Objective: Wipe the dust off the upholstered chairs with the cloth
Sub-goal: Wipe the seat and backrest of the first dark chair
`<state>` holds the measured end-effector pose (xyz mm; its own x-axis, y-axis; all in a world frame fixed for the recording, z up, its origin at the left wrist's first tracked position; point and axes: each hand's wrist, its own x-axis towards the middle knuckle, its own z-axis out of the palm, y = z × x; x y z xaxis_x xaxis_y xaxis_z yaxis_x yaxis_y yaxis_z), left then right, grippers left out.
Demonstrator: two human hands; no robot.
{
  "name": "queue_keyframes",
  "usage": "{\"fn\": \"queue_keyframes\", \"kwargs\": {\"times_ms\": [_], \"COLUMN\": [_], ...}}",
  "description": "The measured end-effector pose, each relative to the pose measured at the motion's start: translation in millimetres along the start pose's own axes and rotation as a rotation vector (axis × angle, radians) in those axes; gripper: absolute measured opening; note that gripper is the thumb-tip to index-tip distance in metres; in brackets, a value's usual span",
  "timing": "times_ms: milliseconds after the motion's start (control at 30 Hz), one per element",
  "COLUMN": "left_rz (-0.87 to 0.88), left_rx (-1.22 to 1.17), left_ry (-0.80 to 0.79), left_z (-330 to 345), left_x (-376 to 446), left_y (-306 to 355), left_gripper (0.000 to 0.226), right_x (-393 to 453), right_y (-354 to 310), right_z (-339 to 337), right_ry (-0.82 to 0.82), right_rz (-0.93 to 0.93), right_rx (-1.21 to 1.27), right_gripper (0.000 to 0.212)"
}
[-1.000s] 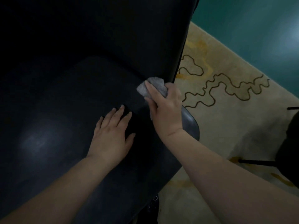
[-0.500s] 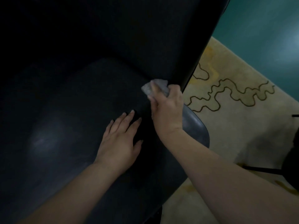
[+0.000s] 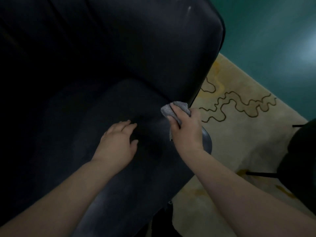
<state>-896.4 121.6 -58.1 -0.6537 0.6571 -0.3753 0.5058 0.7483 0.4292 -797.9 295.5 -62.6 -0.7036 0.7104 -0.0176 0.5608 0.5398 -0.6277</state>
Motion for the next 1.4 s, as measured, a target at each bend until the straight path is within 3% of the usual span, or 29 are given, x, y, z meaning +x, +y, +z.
{"fn": "queue_keyframes", "kwargs": {"times_ms": [200,433,567,700,800,900,1067,1267,1400], "left_rz": [-0.063,-0.178,-0.273,-0.394,-0.463,-0.436,-0.582,-0.670,-0.723], "left_rx": [0.000,-0.024,-0.266,-0.802,-1.093,-1.200,-1.013,-1.092,-1.131], "left_ry": [-0.001,0.119,0.264,0.396,0.402,0.391,0.520,0.668,0.759], "left_z": [-54,-92,-113,-141,-160,-170,-180,-166,-149], "left_x": [-29,-32,-20,-3,2,1,7,34,59], "left_y": [10,43,87,138,167,180,177,180,193], "left_gripper": [0.055,0.052,0.046,0.027,0.018,0.027,0.026,0.039,0.045], "right_x": [-11,26,70,103,111,109,114,178,235], "right_y": [-42,-75,-92,-107,-118,-129,-138,-130,-117], "right_z": [-32,-78,-117,-138,-146,-153,-164,-181,-186], "right_ry": [-0.042,-0.173,-0.237,-0.337,-0.444,-0.608,-0.892,-0.649,-0.565], "right_rz": [-0.140,-0.410,-0.528,-0.543,-0.512,-0.490,-0.456,-0.696,-0.737], "right_rx": [-0.001,0.048,0.124,0.123,0.163,0.210,0.300,0.076,-0.044], "right_gripper": [0.042,0.042,0.043,0.047,0.049,0.054,0.069,0.064,0.068]}}
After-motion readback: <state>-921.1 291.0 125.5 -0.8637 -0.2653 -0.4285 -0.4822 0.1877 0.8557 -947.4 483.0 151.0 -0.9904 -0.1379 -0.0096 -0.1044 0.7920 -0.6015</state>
